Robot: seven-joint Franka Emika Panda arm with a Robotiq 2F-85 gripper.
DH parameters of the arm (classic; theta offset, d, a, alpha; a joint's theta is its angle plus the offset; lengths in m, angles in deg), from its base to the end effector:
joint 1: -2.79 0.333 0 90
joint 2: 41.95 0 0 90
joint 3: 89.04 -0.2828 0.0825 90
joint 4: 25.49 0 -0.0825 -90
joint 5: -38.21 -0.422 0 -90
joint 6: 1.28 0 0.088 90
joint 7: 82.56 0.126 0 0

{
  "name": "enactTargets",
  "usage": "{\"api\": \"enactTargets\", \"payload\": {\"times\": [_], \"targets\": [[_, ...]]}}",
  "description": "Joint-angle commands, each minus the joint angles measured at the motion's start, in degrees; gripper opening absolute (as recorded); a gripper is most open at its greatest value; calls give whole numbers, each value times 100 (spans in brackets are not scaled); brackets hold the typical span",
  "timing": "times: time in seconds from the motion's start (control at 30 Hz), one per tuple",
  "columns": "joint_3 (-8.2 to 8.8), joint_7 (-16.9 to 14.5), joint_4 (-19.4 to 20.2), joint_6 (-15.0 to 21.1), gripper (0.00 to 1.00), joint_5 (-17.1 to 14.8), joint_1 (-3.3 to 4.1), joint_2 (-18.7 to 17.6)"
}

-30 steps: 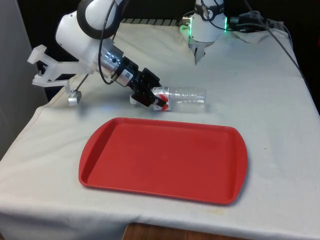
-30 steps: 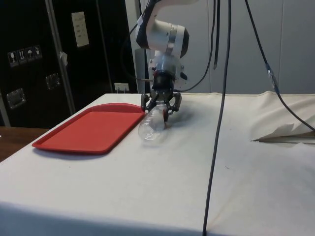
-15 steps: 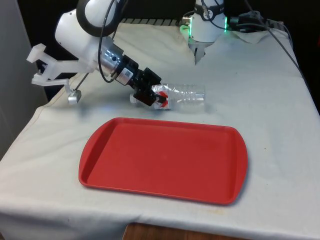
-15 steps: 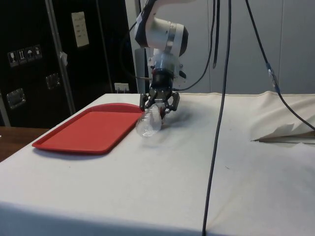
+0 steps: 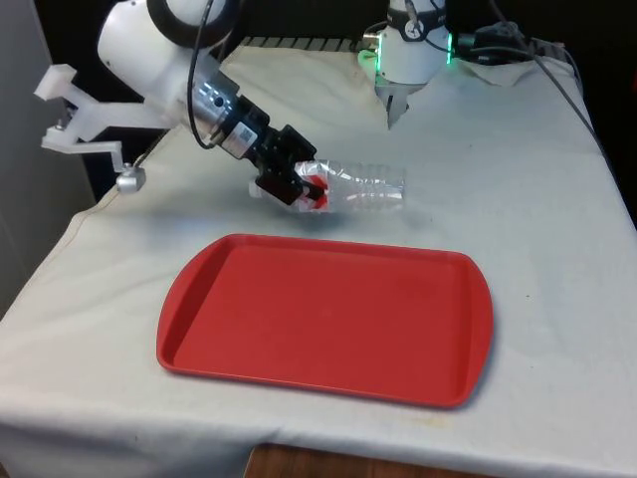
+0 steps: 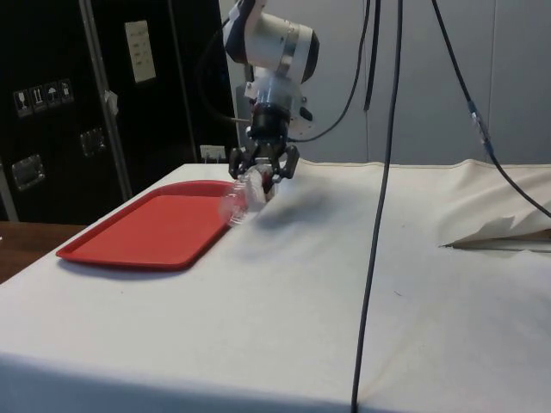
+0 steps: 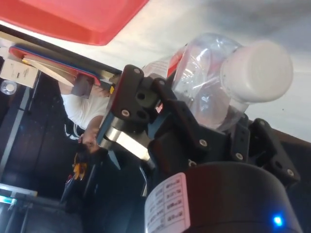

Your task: Place the bottle upright on the tray.

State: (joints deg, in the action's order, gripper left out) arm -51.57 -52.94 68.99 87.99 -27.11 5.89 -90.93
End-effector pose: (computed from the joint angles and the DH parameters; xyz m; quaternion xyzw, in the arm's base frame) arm 0.5735 -0.2376 0.1045 -0.6461 0.6432 0.2955 0.2854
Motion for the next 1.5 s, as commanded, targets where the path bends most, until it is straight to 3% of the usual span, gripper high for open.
{"api": "enactTargets", "payload": {"times": [0.0, 0.2, 0.23, 0.27, 0.5, 0.53, 0.57, 0.77, 0.83, 0.87, 1.1, 1.13, 1.17, 1.4, 1.43, 1.47], "targets": [[34, 74, 0, 52, 14, 6, 40, 40], [97, 292, -143, 92, 14, 11, 86, 74], [69, 223, -138, 29, 14, 6, 46, 52], [103, 332, -166, 109, 14, 11, 92, 80], [149, 630, -378, 189, 14, 17, 143, 86], [120, 573, -384, 120, 14, 17, 97, 63], [149, 659, -401, 201, 14, 23, 143, 86], [166, 911, -573, 315, 14, 52, 183, 97], [138, 900, -602, 275, 14, 46, 149, 80], [166, 974, -619, 350, 14, 63, 195, 92], [172, 1220, -796, 516, 14, 120, 235, 80], [143, 1209, -814, 498, 14, 126, 201, 80], [172, 1278, -831, 567, 14, 143, 241, 80], [166, 1444, -934, 728, 14, 258, 304, 80], [138, 1392, -928, 659, 14, 241, 252, 80], [166, 1467, -945, 751, 14, 275, 315, 86]]}}
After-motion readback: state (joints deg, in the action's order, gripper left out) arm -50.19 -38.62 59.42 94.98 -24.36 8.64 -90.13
